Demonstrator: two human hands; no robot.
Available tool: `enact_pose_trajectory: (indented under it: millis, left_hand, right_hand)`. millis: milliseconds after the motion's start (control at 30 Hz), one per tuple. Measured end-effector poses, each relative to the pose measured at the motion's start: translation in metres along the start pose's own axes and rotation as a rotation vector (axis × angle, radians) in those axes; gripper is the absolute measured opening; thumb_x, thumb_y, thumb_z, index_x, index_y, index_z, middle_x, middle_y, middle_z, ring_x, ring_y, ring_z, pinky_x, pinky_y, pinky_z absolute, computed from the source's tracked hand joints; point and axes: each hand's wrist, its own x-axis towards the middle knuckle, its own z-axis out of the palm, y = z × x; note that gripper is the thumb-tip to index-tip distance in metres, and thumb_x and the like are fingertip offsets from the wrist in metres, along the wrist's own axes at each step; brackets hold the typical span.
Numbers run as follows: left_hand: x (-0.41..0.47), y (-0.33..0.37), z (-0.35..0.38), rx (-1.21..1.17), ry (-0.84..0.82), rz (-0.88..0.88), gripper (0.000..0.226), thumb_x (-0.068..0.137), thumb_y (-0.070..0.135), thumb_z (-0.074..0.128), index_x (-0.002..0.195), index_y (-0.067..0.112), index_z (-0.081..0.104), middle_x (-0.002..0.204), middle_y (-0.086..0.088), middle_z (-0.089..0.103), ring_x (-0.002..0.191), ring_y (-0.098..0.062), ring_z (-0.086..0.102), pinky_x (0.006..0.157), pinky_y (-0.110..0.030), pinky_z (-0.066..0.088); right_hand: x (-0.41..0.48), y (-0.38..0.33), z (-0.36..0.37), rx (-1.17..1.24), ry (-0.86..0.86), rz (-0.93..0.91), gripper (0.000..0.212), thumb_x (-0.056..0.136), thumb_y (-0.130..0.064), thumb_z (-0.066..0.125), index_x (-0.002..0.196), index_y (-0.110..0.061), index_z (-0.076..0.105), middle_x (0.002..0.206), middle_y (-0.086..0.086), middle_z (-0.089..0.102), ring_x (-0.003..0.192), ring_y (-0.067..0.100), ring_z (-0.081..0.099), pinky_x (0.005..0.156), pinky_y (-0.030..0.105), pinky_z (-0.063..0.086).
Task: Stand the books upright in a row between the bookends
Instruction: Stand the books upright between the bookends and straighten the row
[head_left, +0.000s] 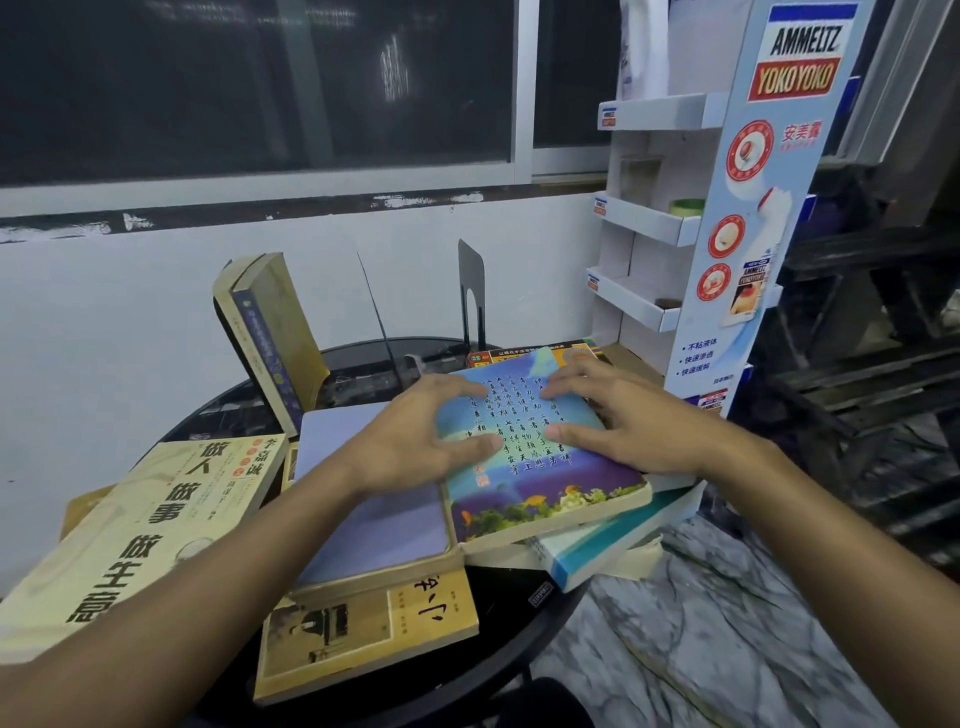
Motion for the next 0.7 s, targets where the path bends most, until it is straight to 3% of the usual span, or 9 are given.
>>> enact_pose_trajectory:
  millis: [100,200,267,333,467,533,633,700]
  left_hand:
    - [0.003,0.0,0.001,-0.103,0.076,-0.02,0.059,0.081,0.05,0.08,0.134,0.032,0.062,0.151,0.009,0.045,0.138,-0.006,0.042,0.118,-0.034,0.036]
    - [0.005,0.0,-0.002,-0.178,0.148,-0.051,0.054,0.079,0.04,0.085,0.129,0.03,0.067,0.151,0.009,0.046,0.137,-0.009,0.046,0.111,-0.039,0.045]
    - [0.006,0.002,-0.006,-0.21,0.207,-0.047,0.052,0.079,0.034,0.085,0.128,0.027,0.069,0.149,0.012,0.046,0.132,-0.007,0.049,0.099,-0.022,0.051]
    - [0.007,0.006,-0.011,-0.235,0.259,-0.043,0.054,0.079,0.031,0.086,0.13,0.025,0.068,0.15,0.015,0.044,0.128,-0.002,0.048,0.086,-0.006,0.044]
    - [0.014,0.011,-0.027,-0.32,0.345,-0.05,0.063,0.077,0.024,0.087,0.135,0.017,0.064,0.154,0.013,0.038,0.115,0.001,0.053,0.07,0.004,0.043]
    - [0.018,0.014,-0.034,-0.419,0.373,-0.031,0.066,0.073,0.019,0.089,0.134,0.016,0.064,0.149,0.012,0.043,0.107,0.002,0.061,0.075,-0.004,0.051]
    - [0.02,0.022,-0.045,-0.576,0.37,-0.006,0.063,0.073,0.011,0.088,0.132,0.018,0.065,0.132,0.0,0.064,0.106,-0.01,0.072,0.075,-0.029,0.063]
    - [0.022,0.027,-0.053,-0.573,0.405,0.043,0.059,0.076,0.006,0.086,0.13,0.019,0.066,0.133,0.0,0.062,0.107,-0.009,0.071,0.076,-0.026,0.062]
  right_hand:
    - [0.0,-0.001,0.002,0.023,0.031,0.007,0.067,0.084,-0.07,0.053,0.136,-0.028,0.06,0.142,-0.014,0.047,0.14,0.005,0.035,0.119,0.034,0.029]
    - [0.002,-0.001,0.003,0.139,0.121,0.017,0.047,0.087,-0.05,0.071,0.128,-0.027,0.068,0.138,-0.014,0.05,0.133,0.003,0.042,0.113,0.036,0.038]
    - [0.003,0.001,0.002,0.257,0.183,0.028,0.04,0.085,-0.037,0.079,0.123,-0.028,0.071,0.135,-0.017,0.052,0.131,0.0,0.045,0.109,0.038,0.044]
    - [0.006,0.003,0.0,0.34,0.228,0.04,0.039,0.082,-0.034,0.083,0.12,-0.03,0.073,0.132,-0.02,0.054,0.129,0.0,0.049,0.106,0.04,0.048]
    - [0.015,0.0,-0.01,0.443,0.345,0.004,0.039,0.078,-0.027,0.086,0.116,-0.024,0.076,0.131,-0.017,0.057,0.124,-0.001,0.055,0.104,0.036,0.051]
    - [0.021,-0.002,-0.018,0.466,0.41,-0.047,0.038,0.079,-0.023,0.085,0.115,-0.021,0.076,0.133,-0.013,0.056,0.125,0.001,0.055,0.102,0.033,0.053]
    - [0.029,-0.007,-0.028,0.402,0.481,-0.114,0.038,0.08,-0.018,0.085,0.116,-0.018,0.076,0.134,-0.009,0.053,0.128,0.004,0.053,0.1,0.034,0.055]
    - [0.035,-0.009,-0.032,0.355,0.529,-0.137,0.039,0.08,-0.017,0.085,0.117,-0.017,0.075,0.133,-0.008,0.052,0.127,0.008,0.054,0.099,0.04,0.055]
